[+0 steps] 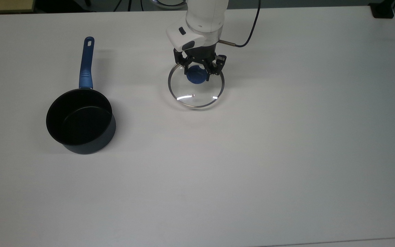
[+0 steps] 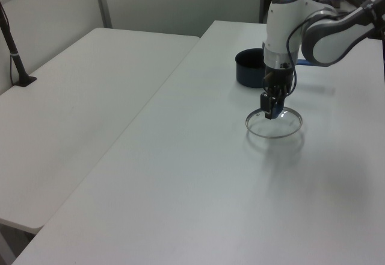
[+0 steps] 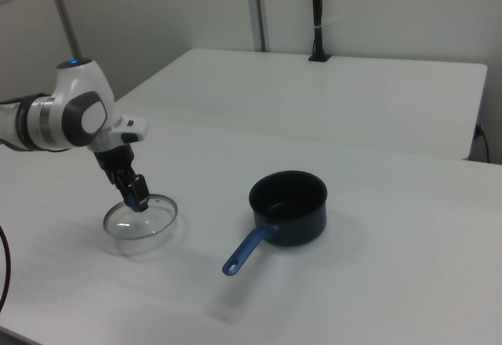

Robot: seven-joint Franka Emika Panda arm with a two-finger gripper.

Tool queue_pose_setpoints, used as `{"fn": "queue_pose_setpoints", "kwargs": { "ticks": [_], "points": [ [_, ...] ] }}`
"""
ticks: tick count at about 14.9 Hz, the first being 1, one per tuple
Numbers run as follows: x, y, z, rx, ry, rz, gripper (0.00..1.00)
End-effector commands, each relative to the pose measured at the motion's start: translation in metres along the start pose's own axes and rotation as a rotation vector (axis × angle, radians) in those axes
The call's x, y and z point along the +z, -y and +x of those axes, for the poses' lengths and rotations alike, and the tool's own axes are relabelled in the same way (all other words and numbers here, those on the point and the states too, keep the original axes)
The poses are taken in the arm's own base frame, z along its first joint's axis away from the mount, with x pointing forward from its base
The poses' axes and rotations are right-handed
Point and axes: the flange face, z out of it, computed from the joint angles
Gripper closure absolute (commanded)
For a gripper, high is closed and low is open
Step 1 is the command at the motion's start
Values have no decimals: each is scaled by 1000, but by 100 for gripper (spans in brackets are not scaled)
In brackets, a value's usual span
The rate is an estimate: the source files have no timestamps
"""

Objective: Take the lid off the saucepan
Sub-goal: 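Carry the lid away from the saucepan and lower it onto the table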

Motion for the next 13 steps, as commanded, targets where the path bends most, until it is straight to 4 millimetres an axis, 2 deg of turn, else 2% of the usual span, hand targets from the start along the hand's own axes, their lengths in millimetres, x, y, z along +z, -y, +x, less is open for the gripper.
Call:
{"fn": "queue_pose_setpoints", "kwargs": {
  "ticks": [1,10,13],
  "points": [
    [-4,2,-14,-3,-50,19,55],
    [4,5,-16,1,-38,14,54],
    [18,11,-18,-11,-15,1,53]
  ]
}}
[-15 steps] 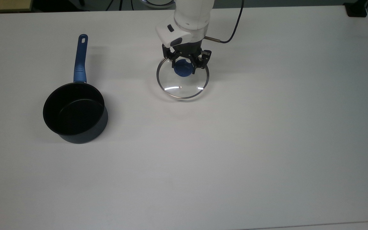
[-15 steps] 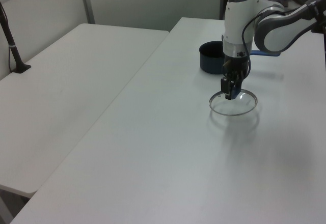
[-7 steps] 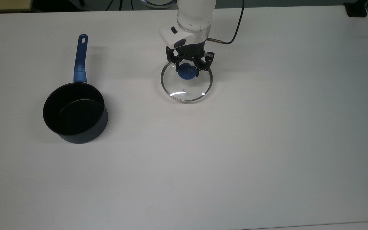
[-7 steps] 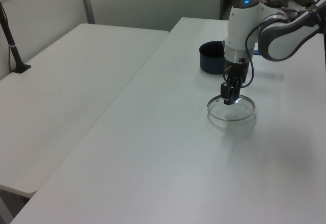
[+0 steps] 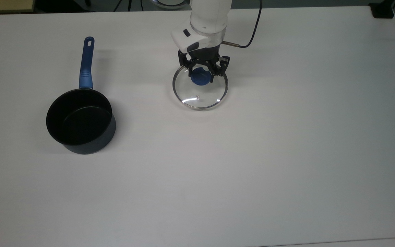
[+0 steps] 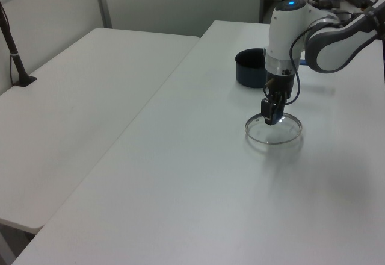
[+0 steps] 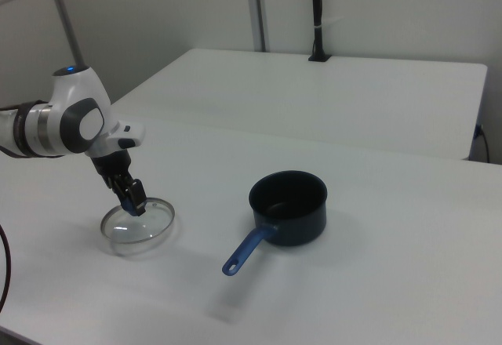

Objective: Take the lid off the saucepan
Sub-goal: 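Open the gripper to release the knob and raise it away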

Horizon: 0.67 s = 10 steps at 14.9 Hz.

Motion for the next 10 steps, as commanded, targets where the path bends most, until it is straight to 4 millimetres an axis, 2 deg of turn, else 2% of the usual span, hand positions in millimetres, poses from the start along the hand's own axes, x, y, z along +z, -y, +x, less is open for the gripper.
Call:
{"fn": "queue_pose_setpoints", "kwargs": {
  "ticks": [1,6,7,9,10],
  "points": [
    [14,7,-9,-7,2,-17,53],
    [20,10,-10,-25,9,-28,52],
    [21,10,-10,-30,10,-32,43],
    [21,6,-9,-27,21,-46,7],
    [18,6,-7,-26,22,-48,0]
  ]
}}
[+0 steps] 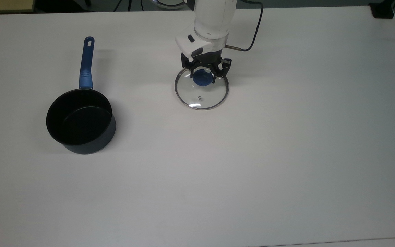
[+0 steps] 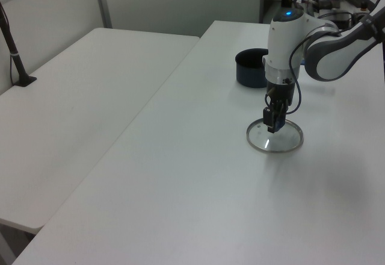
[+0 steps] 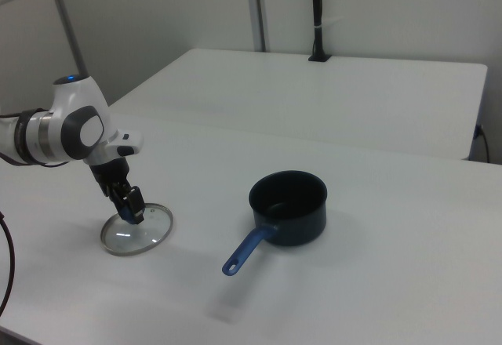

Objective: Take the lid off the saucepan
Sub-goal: 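Open the gripper to release the knob and raise it away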

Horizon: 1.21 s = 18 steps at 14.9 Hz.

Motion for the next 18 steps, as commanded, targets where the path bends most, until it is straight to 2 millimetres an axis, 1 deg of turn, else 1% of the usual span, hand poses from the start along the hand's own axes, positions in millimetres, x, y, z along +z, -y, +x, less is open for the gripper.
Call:
{"fn": "queue_pose_setpoints", "kwargs": {
  "ticks": [1,4,7,9,11,12,13,15,16,18],
  "points": [
    [-7,-5,3,12,-1,-29,0],
    [-27,-15,14,38,4,-37,0],
    [-48,-25,16,40,-4,-31,0],
    [-68,-44,19,47,-11,-26,0],
    [-98,-65,32,49,8,9,0],
    [-125,-80,43,10,53,48,0],
    [-142,-92,49,-32,80,66,0],
    [-172,-125,58,-71,96,74,0],
    [-194,-144,61,-76,85,79,0],
    [-212,-163,65,-73,55,82,0]
  ]
}}
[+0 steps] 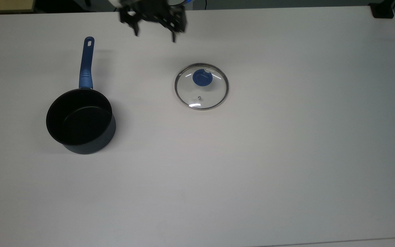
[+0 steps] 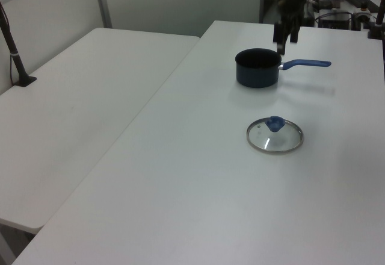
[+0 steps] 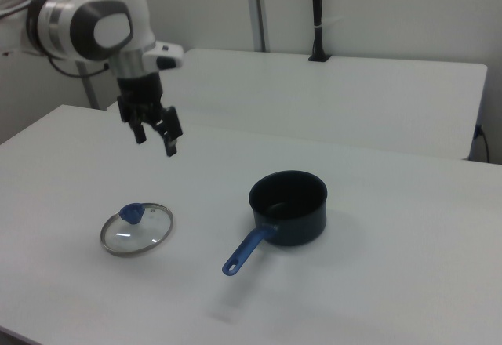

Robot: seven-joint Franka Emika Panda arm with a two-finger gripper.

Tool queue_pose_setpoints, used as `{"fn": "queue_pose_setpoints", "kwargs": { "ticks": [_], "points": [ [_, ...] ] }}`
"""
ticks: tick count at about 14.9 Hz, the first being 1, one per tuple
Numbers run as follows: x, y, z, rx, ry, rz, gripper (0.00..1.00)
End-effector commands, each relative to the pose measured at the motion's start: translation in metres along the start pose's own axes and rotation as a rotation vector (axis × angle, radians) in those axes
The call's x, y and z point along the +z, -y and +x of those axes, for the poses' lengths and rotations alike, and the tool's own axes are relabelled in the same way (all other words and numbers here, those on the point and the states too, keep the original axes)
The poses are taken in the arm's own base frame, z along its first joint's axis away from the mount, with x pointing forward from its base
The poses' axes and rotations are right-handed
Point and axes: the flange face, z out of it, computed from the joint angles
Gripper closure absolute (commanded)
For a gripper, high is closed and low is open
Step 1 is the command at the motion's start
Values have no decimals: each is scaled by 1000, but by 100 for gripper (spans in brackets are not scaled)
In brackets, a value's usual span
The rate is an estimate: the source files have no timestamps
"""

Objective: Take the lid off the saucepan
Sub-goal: 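Open the gripper to release the knob and raise it away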

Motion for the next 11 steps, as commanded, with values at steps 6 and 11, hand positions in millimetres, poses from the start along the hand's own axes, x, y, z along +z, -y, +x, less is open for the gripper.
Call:
{"fn": "queue_pose_setpoints", "kwargs": {
  "ticks": [6,11],
  "points": [
    [-30,-21,-4,-14,-7,15,0],
    [-34,-24,-5,-1,-14,14,0]
  ]
}}
